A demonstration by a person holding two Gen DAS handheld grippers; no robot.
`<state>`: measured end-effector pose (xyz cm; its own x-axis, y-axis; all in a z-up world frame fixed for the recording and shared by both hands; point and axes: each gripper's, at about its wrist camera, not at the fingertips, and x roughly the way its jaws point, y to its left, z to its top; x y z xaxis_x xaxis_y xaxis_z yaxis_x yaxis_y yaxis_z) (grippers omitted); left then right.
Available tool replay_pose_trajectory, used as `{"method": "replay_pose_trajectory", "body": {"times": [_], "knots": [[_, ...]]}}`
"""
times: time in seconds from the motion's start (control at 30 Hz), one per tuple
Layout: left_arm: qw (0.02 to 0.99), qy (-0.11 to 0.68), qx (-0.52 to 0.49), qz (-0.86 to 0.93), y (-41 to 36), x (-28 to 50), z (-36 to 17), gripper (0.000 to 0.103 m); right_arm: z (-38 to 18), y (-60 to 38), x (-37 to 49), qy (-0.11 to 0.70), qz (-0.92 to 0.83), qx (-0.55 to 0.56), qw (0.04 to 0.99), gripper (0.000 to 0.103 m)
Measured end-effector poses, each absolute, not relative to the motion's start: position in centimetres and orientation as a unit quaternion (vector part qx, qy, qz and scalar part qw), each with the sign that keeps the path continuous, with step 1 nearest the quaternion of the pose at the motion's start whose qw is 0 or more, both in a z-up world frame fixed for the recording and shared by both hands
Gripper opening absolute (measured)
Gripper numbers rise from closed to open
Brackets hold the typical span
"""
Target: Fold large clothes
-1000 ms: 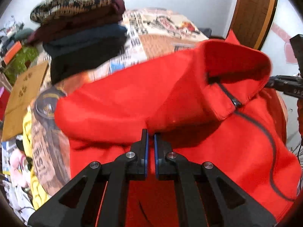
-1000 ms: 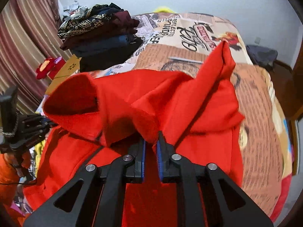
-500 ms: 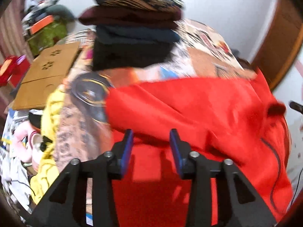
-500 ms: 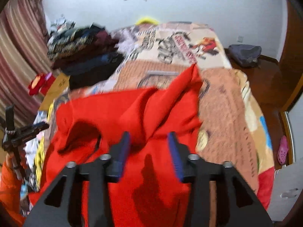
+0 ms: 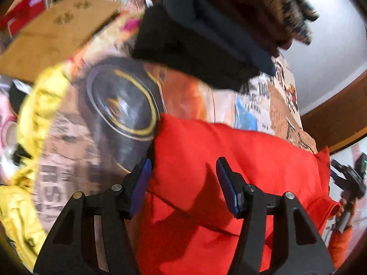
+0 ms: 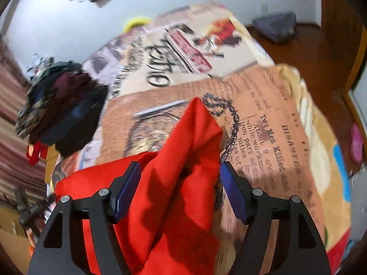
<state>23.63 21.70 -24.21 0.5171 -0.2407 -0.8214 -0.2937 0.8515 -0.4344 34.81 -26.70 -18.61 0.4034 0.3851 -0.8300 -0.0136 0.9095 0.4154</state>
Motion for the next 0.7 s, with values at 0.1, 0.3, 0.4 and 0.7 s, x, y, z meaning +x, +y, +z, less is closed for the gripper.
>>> {"method": "replay_pose_trajectory", "body": {"times": [0.1, 0.3, 0.4, 0.7], "knots": [[0.819, 0.502, -0.278, 0.01, 21.0, 24.3, -25.8, 0.058, -20.6, -27.3, 36.7, 0.556, 0.111, 0.212, 0.796, 0.068], [0.814, 0.499, -0.297, -0.005, 21.0, 24.9, -27.1, 0.068, -20.9, -26.1, 37.6, 0.558, 0.133, 0.192, 0.796, 0.037], [0.825, 0.497, -0.27, -0.001, 20.6, 25.0, -26.4, 0.03, -20.4, -25.8, 37.3, 0.544, 0.141, 0.17, 0.81, 0.016], [0.867, 0.447, -0.222, 0.011, 20.8, 28.5, -19.6, 0.012, -12.2, -23.6, 38.2, 0.456, 0.163, 0.119, 0.867, 0.01]]}}
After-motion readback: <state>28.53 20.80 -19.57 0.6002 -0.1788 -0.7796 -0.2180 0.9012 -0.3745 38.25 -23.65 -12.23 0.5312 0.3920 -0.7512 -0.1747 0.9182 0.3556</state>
